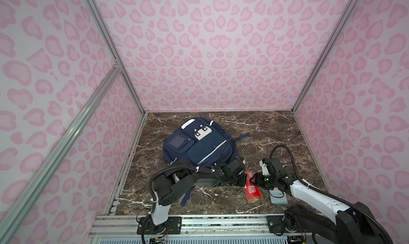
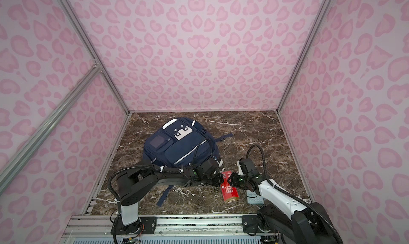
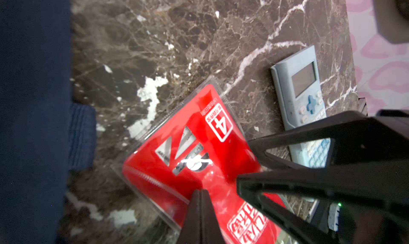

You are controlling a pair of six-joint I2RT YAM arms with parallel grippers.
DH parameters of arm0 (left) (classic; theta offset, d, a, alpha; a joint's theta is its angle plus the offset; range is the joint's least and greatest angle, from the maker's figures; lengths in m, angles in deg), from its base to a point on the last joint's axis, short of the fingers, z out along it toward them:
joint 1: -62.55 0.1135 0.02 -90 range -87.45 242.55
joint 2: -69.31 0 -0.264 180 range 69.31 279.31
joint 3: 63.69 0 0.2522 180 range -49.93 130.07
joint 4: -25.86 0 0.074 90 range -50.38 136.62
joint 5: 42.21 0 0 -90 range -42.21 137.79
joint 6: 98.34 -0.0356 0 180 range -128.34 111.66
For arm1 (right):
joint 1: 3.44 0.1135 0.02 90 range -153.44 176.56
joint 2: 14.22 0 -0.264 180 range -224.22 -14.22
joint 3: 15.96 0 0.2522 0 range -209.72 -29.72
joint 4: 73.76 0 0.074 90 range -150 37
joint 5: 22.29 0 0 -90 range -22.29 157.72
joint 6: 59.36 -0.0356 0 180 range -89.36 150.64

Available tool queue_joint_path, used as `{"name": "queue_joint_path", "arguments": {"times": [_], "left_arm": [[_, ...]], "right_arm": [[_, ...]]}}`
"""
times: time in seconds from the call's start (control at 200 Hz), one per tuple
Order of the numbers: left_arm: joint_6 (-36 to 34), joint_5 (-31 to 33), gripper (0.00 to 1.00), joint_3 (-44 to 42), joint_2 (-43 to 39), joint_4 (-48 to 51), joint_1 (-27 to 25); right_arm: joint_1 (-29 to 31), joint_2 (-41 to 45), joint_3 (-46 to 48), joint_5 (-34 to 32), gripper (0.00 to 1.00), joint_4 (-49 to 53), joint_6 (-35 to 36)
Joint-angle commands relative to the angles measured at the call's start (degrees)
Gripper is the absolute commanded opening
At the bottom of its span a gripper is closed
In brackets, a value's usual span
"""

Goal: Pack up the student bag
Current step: 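Grasp the red pencil box with the right gripper and lift it upright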

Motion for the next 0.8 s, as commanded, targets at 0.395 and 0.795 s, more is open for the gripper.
{"name": "queue_joint_path", "arguments": {"times": [0.395, 0.795], "left_arm": [[-2.07, 2.97, 0.16, -1.37, -6.52, 5.13, 0.23], [-25.03, 30.35, 0.57, 5.25, -26.87, 33.98, 1.08]], "right_arm": [[0.09, 11.35, 0.85, -2.11, 0.00, 7.98, -0.21], [-0.63, 24.72, -6.52, -5.01, 0.00, 14.53, 0.49]]}}
